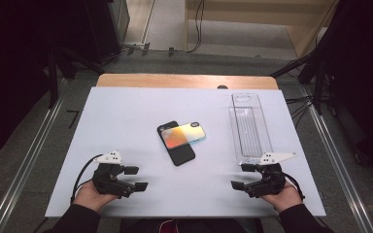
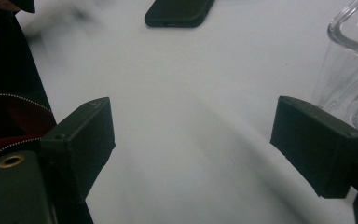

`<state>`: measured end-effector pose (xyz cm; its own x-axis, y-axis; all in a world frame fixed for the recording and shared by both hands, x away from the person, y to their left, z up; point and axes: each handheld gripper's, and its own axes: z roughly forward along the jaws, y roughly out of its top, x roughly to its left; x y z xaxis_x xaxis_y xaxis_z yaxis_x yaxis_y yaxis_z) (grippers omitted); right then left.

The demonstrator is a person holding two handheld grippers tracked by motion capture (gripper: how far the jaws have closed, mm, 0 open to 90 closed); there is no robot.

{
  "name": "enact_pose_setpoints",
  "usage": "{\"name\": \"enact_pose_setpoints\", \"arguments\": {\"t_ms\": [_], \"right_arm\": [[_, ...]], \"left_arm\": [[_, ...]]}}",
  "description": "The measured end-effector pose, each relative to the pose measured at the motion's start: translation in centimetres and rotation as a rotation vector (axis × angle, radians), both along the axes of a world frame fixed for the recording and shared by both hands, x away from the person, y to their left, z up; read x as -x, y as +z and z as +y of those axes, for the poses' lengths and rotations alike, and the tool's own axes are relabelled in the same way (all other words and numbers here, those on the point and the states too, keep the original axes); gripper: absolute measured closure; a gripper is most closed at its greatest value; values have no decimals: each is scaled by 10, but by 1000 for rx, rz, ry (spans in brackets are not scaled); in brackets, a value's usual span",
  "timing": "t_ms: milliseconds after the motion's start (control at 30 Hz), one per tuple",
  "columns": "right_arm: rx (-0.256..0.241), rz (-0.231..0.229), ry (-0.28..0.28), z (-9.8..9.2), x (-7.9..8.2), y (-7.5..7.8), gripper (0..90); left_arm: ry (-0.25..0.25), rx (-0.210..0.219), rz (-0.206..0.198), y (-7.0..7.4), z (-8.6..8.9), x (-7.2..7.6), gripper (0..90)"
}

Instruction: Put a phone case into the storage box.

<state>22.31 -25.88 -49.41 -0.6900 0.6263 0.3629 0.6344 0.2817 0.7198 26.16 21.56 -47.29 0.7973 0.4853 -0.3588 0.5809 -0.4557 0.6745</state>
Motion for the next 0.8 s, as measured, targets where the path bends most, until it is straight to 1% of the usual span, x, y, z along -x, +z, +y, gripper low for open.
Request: {"name": "enact_pose_setpoints", "arguments": {"t_ms": [100, 500, 633, 667, 700, 767, 800], "right_arm": [[5, 5, 1, 0, 0, 0, 117], [-1, 6, 7, 1, 0, -1, 118], [-3, 7, 0, 0, 0, 0, 117], [-3, 7, -1, 0, -1, 0, 117], [-4, 7, -2, 0, 0, 0, 117], [-7, 7, -3, 0, 0, 0, 117], [-9, 6, -3, 0, -1, 0, 117]], "left_arm": [[0, 3, 0, 0, 0, 0, 221], [5, 2, -6, 1, 0, 0, 221], [20, 8, -12, 2, 1, 0, 221], [33, 10, -10, 3, 0, 0, 221], [33, 10, -10, 3, 0, 0, 221], [47, 6, -18, 4, 0, -1, 221], [54, 11, -20, 4, 1, -1, 221]]}}
